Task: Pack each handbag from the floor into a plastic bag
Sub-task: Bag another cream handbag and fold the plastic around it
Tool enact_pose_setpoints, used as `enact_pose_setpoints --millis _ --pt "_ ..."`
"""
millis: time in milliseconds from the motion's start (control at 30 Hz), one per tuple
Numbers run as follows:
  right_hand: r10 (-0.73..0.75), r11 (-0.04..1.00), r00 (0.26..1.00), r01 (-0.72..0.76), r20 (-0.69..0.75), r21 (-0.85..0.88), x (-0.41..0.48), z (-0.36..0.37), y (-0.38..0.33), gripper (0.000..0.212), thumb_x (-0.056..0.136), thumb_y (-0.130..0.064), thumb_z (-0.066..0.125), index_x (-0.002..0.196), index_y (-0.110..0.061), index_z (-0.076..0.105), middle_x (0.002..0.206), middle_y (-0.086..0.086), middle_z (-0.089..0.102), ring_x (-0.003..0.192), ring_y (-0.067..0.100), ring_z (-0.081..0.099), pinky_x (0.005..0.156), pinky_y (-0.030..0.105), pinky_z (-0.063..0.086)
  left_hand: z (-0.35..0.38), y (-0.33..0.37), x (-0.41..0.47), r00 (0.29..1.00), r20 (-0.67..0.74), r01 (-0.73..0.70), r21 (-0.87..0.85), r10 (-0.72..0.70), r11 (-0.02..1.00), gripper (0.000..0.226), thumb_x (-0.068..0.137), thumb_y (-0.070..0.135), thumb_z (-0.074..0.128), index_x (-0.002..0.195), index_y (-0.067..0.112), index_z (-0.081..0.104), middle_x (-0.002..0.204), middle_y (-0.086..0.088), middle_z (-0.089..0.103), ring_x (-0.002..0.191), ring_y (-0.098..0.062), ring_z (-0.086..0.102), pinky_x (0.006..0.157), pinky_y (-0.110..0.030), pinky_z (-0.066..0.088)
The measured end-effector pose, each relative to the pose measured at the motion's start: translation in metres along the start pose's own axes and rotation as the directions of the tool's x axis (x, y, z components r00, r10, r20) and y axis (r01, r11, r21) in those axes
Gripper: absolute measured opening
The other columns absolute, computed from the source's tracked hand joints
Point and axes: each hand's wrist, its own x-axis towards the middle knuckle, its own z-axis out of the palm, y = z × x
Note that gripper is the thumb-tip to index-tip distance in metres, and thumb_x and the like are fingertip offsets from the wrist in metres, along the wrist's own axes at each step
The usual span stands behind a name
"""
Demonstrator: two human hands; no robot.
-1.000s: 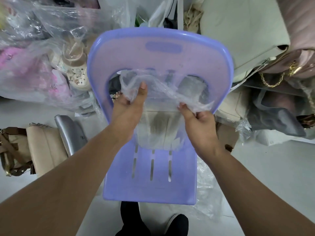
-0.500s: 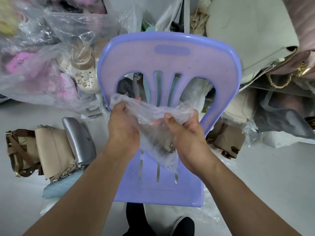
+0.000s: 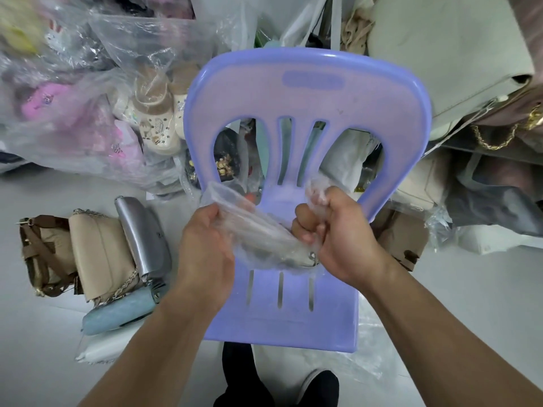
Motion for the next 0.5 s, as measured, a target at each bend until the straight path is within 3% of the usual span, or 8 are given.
enact_pose_setpoints --millis 67,167,200,267,300,367,433,500 --pt "-0.077 0.971 0.995 0.06 -0.067 -0.232 0.006 0.005 0.005 0.02 0.099 -0.014 0.036 0.081 -0.02 0.03 0.052 -0.011 0.026 0.046 0.011 0.022 0.048 0.025 0.026 0.007 0.001 -0.003 0.999 0.041 -0.004 0.007 0.004 1.0 0.038 0.103 0.021 0.034 0.104 0.006 0.069 0.094 -0.006 0.077 0.093 -0.017 0.073 0.081 -0.034 0.052" --pt "-0.148 0.852 0.984 0.077 -0.096 -0.518 0.011 0.009 0.012 0.02 0.103 -0.02 0.043 0.092 -0.029 0.03 0.048 -0.016 0.032 0.042 0.008 0.027 0.045 0.025 0.027 0.014 0.002 -0.008 0.997 0.071 0.01 -0.068 -0.005 0.998 0.042 0.1 0.022 0.032 0.112 0.002 0.066 0.104 -0.014 0.075 0.101 -0.026 0.071 0.086 -0.039 0.051" --pt "-0.164 0.823 0.982 0.085 -0.092 -0.562 0.012 0.009 0.014 0.024 0.102 -0.018 0.044 0.091 -0.032 0.028 0.048 -0.016 0.033 0.042 0.009 0.028 0.045 0.025 0.028 0.016 0.002 -0.009 0.996 0.088 0.009 -0.056 -0.004 0.998 0.041 0.098 0.021 0.032 0.101 0.004 0.07 0.098 -0.016 0.076 0.095 -0.027 0.072 0.084 -0.039 0.052" --pt "-0.216 0.776 0.972 0.115 -0.09 -0.62 0.014 0.008 0.015 0.029 0.102 -0.016 0.044 0.088 -0.034 0.026 0.052 -0.013 0.033 0.046 0.014 0.03 0.049 0.031 0.032 0.021 0.002 -0.01 0.991 0.136 -0.026 0.073 0.016 0.997 0.048 0.093 0.015 0.032 0.06 0.014 0.066 0.066 -0.01 0.071 0.073 -0.025 0.07 0.076 -0.034 0.054" --pt "-0.247 0.758 0.965 0.136 -0.088 -0.637 0.014 0.007 0.015 0.03 0.101 -0.016 0.044 0.087 -0.034 0.026 0.055 -0.012 0.034 0.05 0.018 0.031 0.051 0.036 0.036 0.024 0.003 -0.012 0.988 0.151 -0.067 0.159 0.043 0.985 0.049 0.09 0.01 0.033 0.048 0.016 0.056 0.05 -0.004 0.06 0.064 -0.024 0.065 0.076 -0.034 0.053" --pt "-0.28 0.752 0.954 0.147 -0.109 -0.643 0.014 0.006 0.013 0.027 0.099 -0.016 0.045 0.089 -0.034 0.028 0.061 -0.006 0.037 0.056 0.019 0.034 0.054 0.043 0.04 0.03 0.001 -0.013 0.975 0.183 -0.168 0.256 0.123 0.952 0.036 0.09 0.003 0.034 0.057 0.01 0.046 0.041 -0.001 0.04 0.056 -0.024 0.055 0.08 -0.036 0.051" --pt "-0.249 0.811 0.952 0.103 -0.18 -0.576 0.013 0.005 0.008 0.019 0.1 -0.015 0.047 0.093 -0.027 0.034 0.065 -0.003 0.041 0.054 0.017 0.035 0.054 0.036 0.036 0.03 -0.003 -0.011 0.959 0.215 -0.241 0.27 0.186 0.932 0.029 0.096 0.006 0.036 0.068 0.01 0.041 0.044 0.0 0.035 0.056 -0.023 0.053 0.085 -0.037 0.051" --pt "-0.151 0.927 0.959 0.053 -0.241 -0.371 0.012 0.003 0.005 0.014 0.099 -0.012 0.045 0.091 -0.022 0.039 0.058 -0.008 0.042 0.05 0.012 0.034 0.054 0.028 0.032 0.025 -0.004 -0.008 0.957 0.227 -0.234 0.241 0.18 0.942 0.029 0.099 0.015 0.044 0.07 0.013 0.039 0.049 0.001 0.033 0.058 -0.023 0.051 0.084 -0.039 0.046"
